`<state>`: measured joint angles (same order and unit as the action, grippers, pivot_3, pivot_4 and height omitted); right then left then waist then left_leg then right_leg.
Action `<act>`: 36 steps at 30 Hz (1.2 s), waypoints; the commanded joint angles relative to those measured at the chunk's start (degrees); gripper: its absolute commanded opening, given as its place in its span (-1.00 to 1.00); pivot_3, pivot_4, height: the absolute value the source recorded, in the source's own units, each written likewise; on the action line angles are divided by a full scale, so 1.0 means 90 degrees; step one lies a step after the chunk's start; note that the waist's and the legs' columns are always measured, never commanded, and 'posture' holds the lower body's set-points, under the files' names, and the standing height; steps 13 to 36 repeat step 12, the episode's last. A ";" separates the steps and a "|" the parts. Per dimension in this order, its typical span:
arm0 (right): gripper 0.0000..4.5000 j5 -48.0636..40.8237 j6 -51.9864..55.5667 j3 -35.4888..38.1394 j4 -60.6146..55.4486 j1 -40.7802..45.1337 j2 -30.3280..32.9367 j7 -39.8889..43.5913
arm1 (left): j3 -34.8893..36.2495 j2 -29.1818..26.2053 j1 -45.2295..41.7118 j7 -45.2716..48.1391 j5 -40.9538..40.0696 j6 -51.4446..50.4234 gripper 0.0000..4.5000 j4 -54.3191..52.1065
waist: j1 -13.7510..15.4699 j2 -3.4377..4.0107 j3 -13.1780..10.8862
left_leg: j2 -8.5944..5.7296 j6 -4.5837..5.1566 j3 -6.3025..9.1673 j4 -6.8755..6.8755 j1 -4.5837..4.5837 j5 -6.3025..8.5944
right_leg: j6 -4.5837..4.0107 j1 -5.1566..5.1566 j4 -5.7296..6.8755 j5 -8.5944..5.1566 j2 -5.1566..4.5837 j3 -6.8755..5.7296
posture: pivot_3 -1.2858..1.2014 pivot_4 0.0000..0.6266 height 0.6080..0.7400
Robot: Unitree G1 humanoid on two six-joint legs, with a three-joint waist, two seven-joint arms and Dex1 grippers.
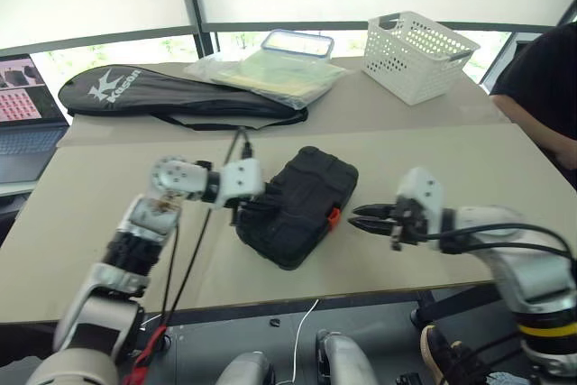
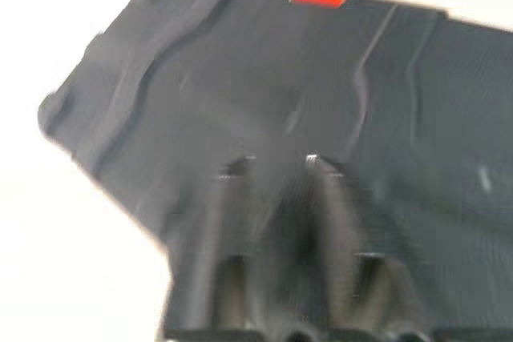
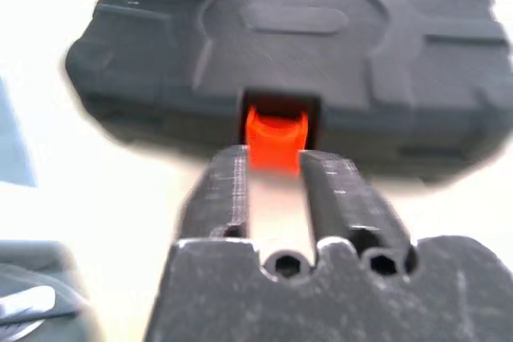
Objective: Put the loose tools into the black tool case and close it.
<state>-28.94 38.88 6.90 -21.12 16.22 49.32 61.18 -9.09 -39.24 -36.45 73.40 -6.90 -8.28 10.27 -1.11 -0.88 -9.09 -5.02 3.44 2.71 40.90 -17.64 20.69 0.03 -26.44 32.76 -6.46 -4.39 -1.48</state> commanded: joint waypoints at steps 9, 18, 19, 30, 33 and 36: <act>0.98 -0.0674 -0.0259 0.0801 0.2318 0.0686 0.1873 0.2362 | 0.4013 -0.2425 0.3323 0.0490 -0.2591 -0.3656 1.00 -0.2397 | 0.0036 -0.0005 -0.0050 | 0.0008 -0.0007 -0.0003 -0.0005 -0.0033 0.0009 | -0.0016 -0.0036 0.0009 -0.0011 0.0004 -0.0026 | 0.03 -0.52 1.00; 0.98 -0.0521 -0.0499 0.0508 0.2729 0.1016 0.1821 0.2584 | 0.4558 -0.2248 0.4012 0.0232 -0.2655 -0.3679 1.00 -0.2720 | 0.0058 0.0000 -0.0054 | 0.0000 -0.0009 -0.0002 -0.0007 -0.0036 0.0010 | -0.0015 -0.0035 0.0001 -0.0011 -0.0004 -0.0033 | 0.03 -0.52 1.00; 0.98 -0.0521 -0.0499 0.0508 0.2729 0.1016 0.1821 0.2584 | 0.4558 -0.2248 0.4012 0.0232 -0.2655 -0.3679 1.00 -0.2720 | 0.0058 0.0000 -0.0054 | 0.0000 -0.0009 -0.0002 -0.0007 -0.0036 0.0010 | -0.0015 -0.0035 0.0001 -0.0011 -0.0004 -0.0033 | 0.03 -0.52 1.00; 0.98 -0.0521 -0.0499 0.0508 0.2729 0.1016 0.1821 0.2584 | 0.4558 -0.2248 0.4012 0.0232 -0.2655 -0.3679 1.00 -0.2720 | 0.0058 0.0000 -0.0054 | 0.0000 -0.0009 -0.0002 -0.0007 -0.0036 0.0010 | -0.0015 -0.0035 0.0001 -0.0011 -0.0004 -0.0033 | 0.03 -0.52 1.00; 0.98 -0.0521 -0.0499 0.0508 0.2729 0.1016 0.1821 0.2584 | 0.4558 -0.2248 0.4012 0.0232 -0.2655 -0.3679 1.00 -0.2720 | 0.0058 0.0000 -0.0054 | 0.0000 -0.0009 -0.0002 -0.0007 -0.0036 0.0010 | -0.0015 -0.0035 0.0001 -0.0011 -0.0004 -0.0033 | 0.03 -0.52 1.00; 0.98 -0.0521 -0.0499 0.0508 0.2729 0.1016 0.1821 0.2584 | 0.4558 -0.2248 0.4012 0.0232 -0.2655 -0.3679 1.00 -0.2720 | 0.0058 0.0000 -0.0054 | 0.0000 -0.0009 -0.0002 -0.0007 -0.0036 0.0010 | -0.0015 -0.0035 0.0001 -0.0011 -0.0004 -0.0033 | 0.03 -0.52 1.00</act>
